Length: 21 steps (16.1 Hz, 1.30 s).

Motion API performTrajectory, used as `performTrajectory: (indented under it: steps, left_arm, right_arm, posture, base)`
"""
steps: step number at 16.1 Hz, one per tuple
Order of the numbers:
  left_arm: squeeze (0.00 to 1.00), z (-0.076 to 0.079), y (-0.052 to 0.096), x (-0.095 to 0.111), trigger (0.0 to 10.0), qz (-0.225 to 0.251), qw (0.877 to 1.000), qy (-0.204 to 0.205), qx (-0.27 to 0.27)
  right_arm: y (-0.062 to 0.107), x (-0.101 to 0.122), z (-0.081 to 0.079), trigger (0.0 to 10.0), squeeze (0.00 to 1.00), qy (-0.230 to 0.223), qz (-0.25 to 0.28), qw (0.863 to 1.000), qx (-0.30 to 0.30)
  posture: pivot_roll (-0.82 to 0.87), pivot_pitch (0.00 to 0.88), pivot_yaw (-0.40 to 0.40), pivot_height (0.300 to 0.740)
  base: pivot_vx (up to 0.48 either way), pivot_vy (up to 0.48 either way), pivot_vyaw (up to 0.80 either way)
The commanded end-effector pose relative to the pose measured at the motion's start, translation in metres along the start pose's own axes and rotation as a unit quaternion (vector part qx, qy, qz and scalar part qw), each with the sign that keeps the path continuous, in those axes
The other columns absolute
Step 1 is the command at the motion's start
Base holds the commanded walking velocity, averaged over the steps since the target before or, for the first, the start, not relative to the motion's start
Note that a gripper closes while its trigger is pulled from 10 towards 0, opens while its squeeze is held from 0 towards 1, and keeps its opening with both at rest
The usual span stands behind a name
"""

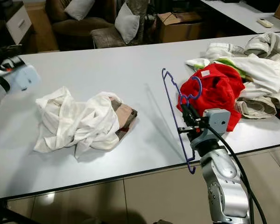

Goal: Hang hanger

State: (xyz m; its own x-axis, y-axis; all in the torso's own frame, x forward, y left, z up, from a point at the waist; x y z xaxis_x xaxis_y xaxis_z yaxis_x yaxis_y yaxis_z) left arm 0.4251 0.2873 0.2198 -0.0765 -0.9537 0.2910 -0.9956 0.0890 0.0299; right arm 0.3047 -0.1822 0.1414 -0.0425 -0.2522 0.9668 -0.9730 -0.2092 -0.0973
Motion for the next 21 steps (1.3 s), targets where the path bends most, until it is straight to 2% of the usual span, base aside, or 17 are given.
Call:
performTrajectory:
  steps: [1,2,3,5,6,7,8,9,11,12,13,16,17,18,19,20,21]
  left_arm:
    - [1.0,0.006,-0.001,0.03,10.0,0.093,0.983,0.158,-0.025]
    - [0.4,0.013,-0.001,0.05,10.0,0.149,0.95,0.268,-0.055]
    - [0.0,0.027,0.002,0.062,10.0,0.176,0.926,0.317,-0.104]
    - [0.0,0.062,0.019,0.085,10.0,0.216,0.893,0.338,-0.206]
    - [0.0,0.082,0.033,0.095,10.0,0.228,0.873,0.343,-0.26]
    - [0.0,0.1,0.048,0.101,10.0,0.233,0.861,0.331,-0.307]
    - [0.0,0.107,0.057,0.104,10.0,0.242,0.851,0.327,-0.333]
    - [0.0,0.116,0.073,0.109,10.0,0.25,0.834,0.321,-0.374]
    - [0.0,0.134,0.098,0.095,10.0,0.201,0.828,0.271,-0.449]
    - [0.0,0.137,0.105,0.093,10.0,0.187,0.825,0.268,-0.462]
    - [0.0,0.132,0.108,0.099,10.0,0.19,0.823,0.288,-0.452]
    - [0.0,0.135,0.112,0.105,10.0,0.187,0.823,0.294,-0.45]
    - [0.0,0.137,0.111,0.103,6.5,0.175,0.833,0.275,-0.447]
    - [0.0,0.14,0.106,0.099,5.7,0.162,0.848,0.256,-0.434]
    - [0.0,0.14,0.103,0.097,2.5,0.153,0.854,0.255,-0.427]
    - [0.0,0.145,0.1,0.09,0.0,0.131,0.867,0.241,-0.417]
    - [0.0,0.145,0.1,0.089,0.0,0.128,0.868,0.242,-0.414]
  right_arm:
    - [-0.003,0.003,-0.002,10.0,0.0,-0.002,0.01,1.0,0.004]
    - [-0.004,0.003,-0.003,10.0,0.0,-0.003,0.008,1.0,0.007]
    - [-0.004,0.003,-0.004,10.0,0.0,-0.004,0.006,1.0,0.01]
    - [-0.004,0.002,-0.003,10.0,0.0,-0.001,-0.002,1.0,0.018]
    - [-0.004,0.002,-0.002,10.0,0.0,0.003,-0.005,1.0,0.02]
    - [-0.003,0.003,-0.001,10.0,0.0,0.006,-0.007,1.0,0.021]
    - [-0.002,0.003,0.0,10.0,0.0,0.008,-0.007,1.0,0.021]
    - [0.0,0.004,0.001,10.0,0.0,0.01,-0.009,1.0,0.021]
    - [0.004,0.003,0.002,10.0,0.0,0.014,-0.014,1.0,0.021]
    - [0.005,0.003,0.002,10.0,0.0,0.014,-0.015,1.0,0.021]
    - [0.006,0.003,0.002,10.0,0.0,0.014,-0.017,1.0,0.021]
    - [0.007,0.004,0.003,10.0,0.0,0.017,-0.019,0.999,0.022]
    - [0.008,0.004,0.003,10.0,0.0,0.018,-0.019,0.999,0.021]
    - [0.009,0.004,0.003,10.0,0.0,0.018,-0.019,0.999,0.02]
    - [0.009,0.004,0.003,10.0,0.0,0.018,-0.02,0.999,0.02]
    - [0.011,0.002,0.003,10.0,0.0,0.016,-0.021,1.0,0.017]
    - [0.011,0.002,0.003,10.0,0.0,0.015,-0.022,1.0,0.016]
  posture:
    - [-0.07,0.0,0.063,0.74]
    - [-0.07,0.0,0.057,0.74]
    - [-0.07,0.0,0.052,0.74]
    - [-0.07,0.0,0.044,0.74]
    - [-0.07,0.0,0.04,0.74]
    - [-0.08,0.0,0.038,0.74]
    - [-0.08,0.0,0.037,0.74]
    - [-0.09,0.0,0.035,0.74]
    - [-0.1,0.0,0.035,0.74]
    - [-0.1,0.0,0.033,0.74]
    - [-0.11,0.0,0.032,0.74]
    - [-0.12,0.0,0.033,0.74]
    - [-0.12,0.0,0.034,0.74]
    - [-0.11,0.0,0.037,0.74]
    - [-0.11,0.0,0.039,0.74]
    - [-0.11,0.0,0.039,0.74]
    - [-0.12,0.0,0.044,0.74]
  base:
    - [0.0,0.0,0.0]
    - [0.0,0.0,0.0]
    - [0.0,0.0,0.0]
    - [0.0,0.0,0.0]
    - [0.0,0.0,0.0]
    - [0.0,0.0,0.0]
    - [0.0,0.0,0.0]
    - [0.0,0.0,0.0]
    - [0.0,0.0,0.0]
    - [0.0,0.0,0.0]
    - [0.0,0.0,0.0]
    - [0.0,0.0,0.0]
    - [0.0,0.0,0.0]
    - [0.0,0.0,0.0]
    - [0.0,0.0,0.0]
    - [0.0,0.0,0.0]
    - [0.0,0.0,0.0]
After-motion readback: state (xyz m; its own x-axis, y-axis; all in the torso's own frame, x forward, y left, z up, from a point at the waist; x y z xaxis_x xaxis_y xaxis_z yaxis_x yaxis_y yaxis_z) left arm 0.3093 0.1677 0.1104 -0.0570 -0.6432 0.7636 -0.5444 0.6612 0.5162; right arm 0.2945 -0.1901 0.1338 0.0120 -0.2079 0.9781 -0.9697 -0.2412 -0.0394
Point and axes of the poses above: a point about 5 cm out from each wrist's last joint towards the gripper, its own y axis pointing back from the gripper into the wrist, its own x axis along the axis of the wrist's last joint, z = x × y, the point moved 5 cm from there along -y, pointing out of the wrist towards the gripper, and after that the axes turned 8 degrees about -y, right-handed, at the moved point
